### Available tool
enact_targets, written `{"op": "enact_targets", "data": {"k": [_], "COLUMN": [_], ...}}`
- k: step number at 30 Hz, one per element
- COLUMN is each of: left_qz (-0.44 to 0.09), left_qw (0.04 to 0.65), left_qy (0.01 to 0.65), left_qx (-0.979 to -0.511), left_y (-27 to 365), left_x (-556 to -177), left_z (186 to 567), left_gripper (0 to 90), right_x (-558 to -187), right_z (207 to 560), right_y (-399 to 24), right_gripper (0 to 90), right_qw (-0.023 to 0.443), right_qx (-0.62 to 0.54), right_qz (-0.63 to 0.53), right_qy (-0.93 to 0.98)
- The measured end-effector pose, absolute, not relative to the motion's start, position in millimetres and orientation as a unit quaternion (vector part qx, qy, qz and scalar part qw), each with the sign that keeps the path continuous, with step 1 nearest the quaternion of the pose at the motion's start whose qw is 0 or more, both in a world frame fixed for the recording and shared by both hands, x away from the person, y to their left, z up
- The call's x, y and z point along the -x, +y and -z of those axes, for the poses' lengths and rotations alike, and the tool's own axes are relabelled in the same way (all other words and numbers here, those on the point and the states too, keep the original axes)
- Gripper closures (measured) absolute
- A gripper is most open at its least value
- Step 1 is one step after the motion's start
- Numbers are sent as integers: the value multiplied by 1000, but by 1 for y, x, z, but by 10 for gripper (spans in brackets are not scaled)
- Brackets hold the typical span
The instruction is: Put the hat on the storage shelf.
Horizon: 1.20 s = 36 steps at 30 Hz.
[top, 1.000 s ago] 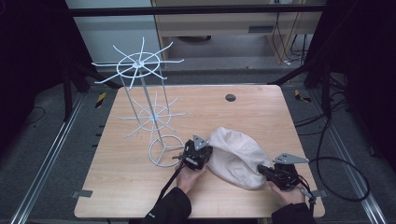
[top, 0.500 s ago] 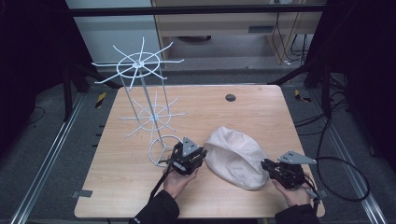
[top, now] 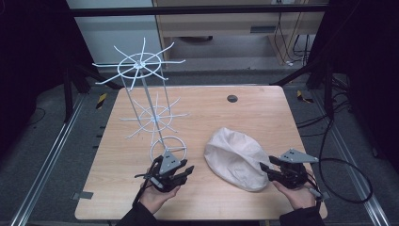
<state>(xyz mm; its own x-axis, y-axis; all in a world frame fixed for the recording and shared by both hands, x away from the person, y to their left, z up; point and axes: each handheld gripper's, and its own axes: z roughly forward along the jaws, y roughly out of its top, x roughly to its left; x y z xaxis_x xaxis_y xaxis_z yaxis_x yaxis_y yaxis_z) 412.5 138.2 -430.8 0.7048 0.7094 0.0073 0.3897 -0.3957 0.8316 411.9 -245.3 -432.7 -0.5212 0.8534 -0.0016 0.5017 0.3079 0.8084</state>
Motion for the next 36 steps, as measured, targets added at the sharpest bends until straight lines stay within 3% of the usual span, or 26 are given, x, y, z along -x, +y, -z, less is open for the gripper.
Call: {"op": "enact_targets", "data": {"k": [7,19,36], "left_qz": [-192,-215,-249], "left_qw": [424,408,398], "left_qy": [364,402,466], "left_qx": [-807,-791,-750], "left_y": [171,227,284], "left_x": [-406,-398,-403], "left_z": [439,448,453], "left_gripper": [575,495,435], "right_x": [-416,-430,-458], "right_z": [429,419,416], "right_y": [-233,-202,-171], "right_gripper": [447,431,555], "right_qw": [217,208,185], "right_qx": [-423,-373,-367], "right_qz": [-388,-355,-321], "right_qy": [790,831,853]}}
